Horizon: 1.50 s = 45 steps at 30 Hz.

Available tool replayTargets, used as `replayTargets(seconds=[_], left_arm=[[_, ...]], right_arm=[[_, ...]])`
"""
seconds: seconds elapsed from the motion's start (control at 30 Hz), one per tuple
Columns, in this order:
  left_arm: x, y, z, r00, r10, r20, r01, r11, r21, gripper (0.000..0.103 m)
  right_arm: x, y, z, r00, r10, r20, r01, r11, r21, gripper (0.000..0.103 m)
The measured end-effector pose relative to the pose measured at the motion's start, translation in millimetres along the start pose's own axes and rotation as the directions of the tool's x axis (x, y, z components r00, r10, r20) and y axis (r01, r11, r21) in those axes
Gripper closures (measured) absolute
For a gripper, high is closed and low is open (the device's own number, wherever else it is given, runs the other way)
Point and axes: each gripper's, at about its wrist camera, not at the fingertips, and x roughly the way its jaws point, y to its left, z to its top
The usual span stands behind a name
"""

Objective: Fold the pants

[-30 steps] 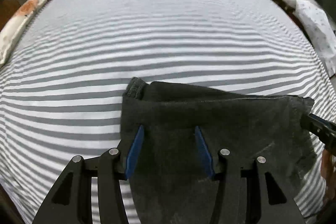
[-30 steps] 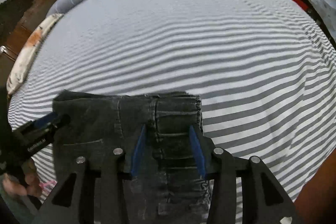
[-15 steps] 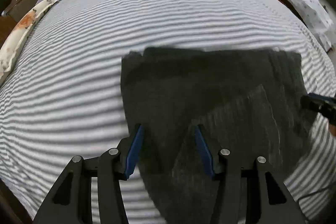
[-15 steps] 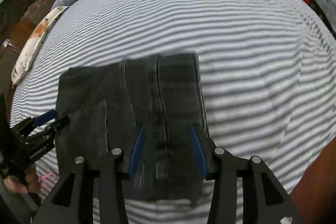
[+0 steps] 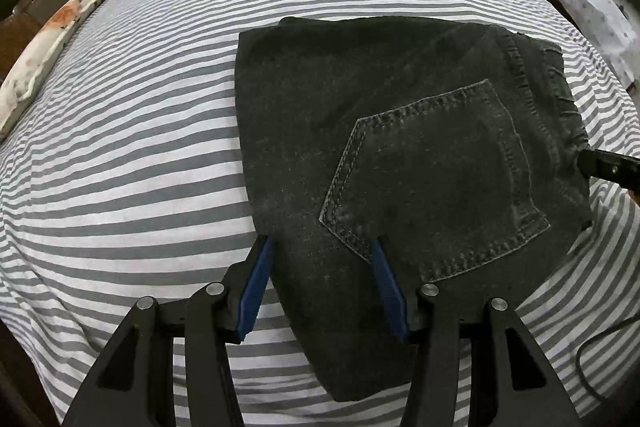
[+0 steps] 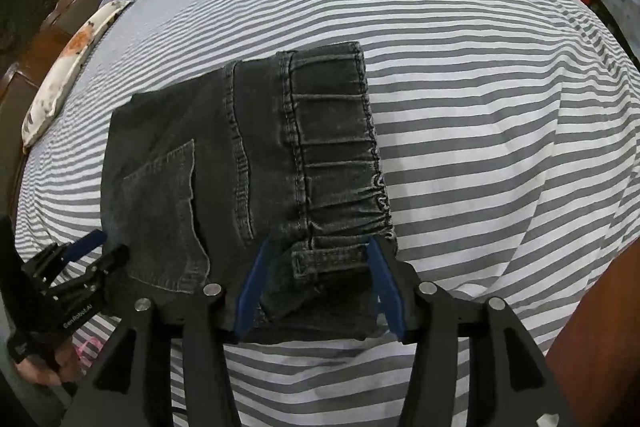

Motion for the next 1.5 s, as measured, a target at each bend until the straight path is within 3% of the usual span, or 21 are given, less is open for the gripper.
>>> replayTargets(seconds=[0.1, 0.17, 0.27, 0.4, 0.5, 0.57, 0.67, 0.73, 0.9, 0.97, 1.03, 1.13, 1.3, 1.33, 1.37, 1.4, 1.5], left_arm=[[-3, 8, 3, 0.999, -0.048, -0.01, 0.048, 0.999, -0.023, 0.05], [-7, 24, 10, 0.991, -0.131, 0.003, 0.131, 0.989, -0.074, 0.05], [-9, 56, 18, 0.968, -0.248, 0.033, 0.249, 0.947, -0.202, 0.047], [5, 87, 27, 0.953, -0.301, 0.037, 0.297, 0.905, -0.305, 0.046], [26, 108, 32, 0.923, -0.384, 0.03, 0.364, 0.842, -0.399, 0.046], [30, 112, 36, 0.912, -0.408, 0.044, 0.389, 0.824, -0.412, 0.046], [31, 110, 38, 0.9, -0.432, 0.056, 0.418, 0.821, -0.389, 0.046], [33, 108, 41, 0.896, -0.44, 0.054, 0.427, 0.825, -0.37, 0.046], [31, 99, 36, 0.884, -0.464, 0.066, 0.456, 0.82, -0.347, 0.046], [35, 94, 38, 0.872, -0.486, 0.059, 0.474, 0.81, -0.345, 0.046], [32, 90, 36, 0.888, -0.455, 0.059, 0.449, 0.835, -0.318, 0.045], [30, 81, 35, 0.906, -0.418, 0.07, 0.42, 0.861, -0.287, 0.043], [32, 74, 41, 0.902, -0.426, 0.073, 0.428, 0.859, -0.282, 0.022], [32, 67, 45, 0.917, -0.393, 0.061, 0.394, 0.877, -0.274, 0.022], [32, 60, 47, 0.934, -0.355, 0.046, 0.355, 0.898, -0.259, 0.022], [31, 54, 49, 0.947, -0.32, 0.036, 0.319, 0.916, -0.242, 0.028], [24, 47, 46, 0.967, -0.25, 0.038, 0.252, 0.939, -0.233, 0.054]], right_arm=[[-3, -5, 4, 0.998, 0.065, 0.005, -0.065, 0.998, 0.008, 0.049], [-7, -14, 8, 0.989, 0.144, 0.019, -0.145, 0.989, 0.021, 0.045], [-11, -38, 19, 0.959, 0.281, 0.033, -0.283, 0.958, 0.051, 0.038], [0, -72, 35, 0.931, 0.365, 0.014, -0.365, 0.927, 0.08, 0.037], [18, -89, 45, 0.902, 0.432, -0.024, -0.427, 0.898, 0.107, 0.036], [32, -96, 50, 0.869, 0.493, -0.039, -0.484, 0.864, 0.138, 0.035], [50, -108, 52, 0.81, 0.583, -0.055, -0.568, 0.805, 0.173, 0.035], [63, -110, 55, 0.79, 0.609, -0.073, -0.591, 0.788, 0.174, 0.035], [74, -106, 55, 0.709, 0.699, -0.089, -0.683, 0.713, 0.155, 0.035], [77, -98, 55, 0.695, 0.709, -0.119, -0.695, 0.705, 0.143, 0.034], [81, -89, 53, 0.668, 0.727, -0.159, -0.717, 0.686, 0.124, 0.034], [89, -86, 56, 0.664, 0.726, -0.18, -0.714, 0.687, 0.137, 0.034], [93, -76, 64, 0.668, 0.728, -0.155, -0.705, 0.686, 0.181, 0.038], [93, -76, 62, 0.68, 0.716, -0.157, -0.691, 0.697, 0.19, 0.047], [92, -74, 61, 0.706, 0.688, -0.165, -0.662, 0.725, 0.191, 0.062], [90, -70, 60, 0.744, 0.646, -0.171, -0.62, 0.763, 0.183, 0.067], [77, -63, 53, 0.78, 0.61, -0.14, -0.583, 0.789, 0.194, 0.076]])
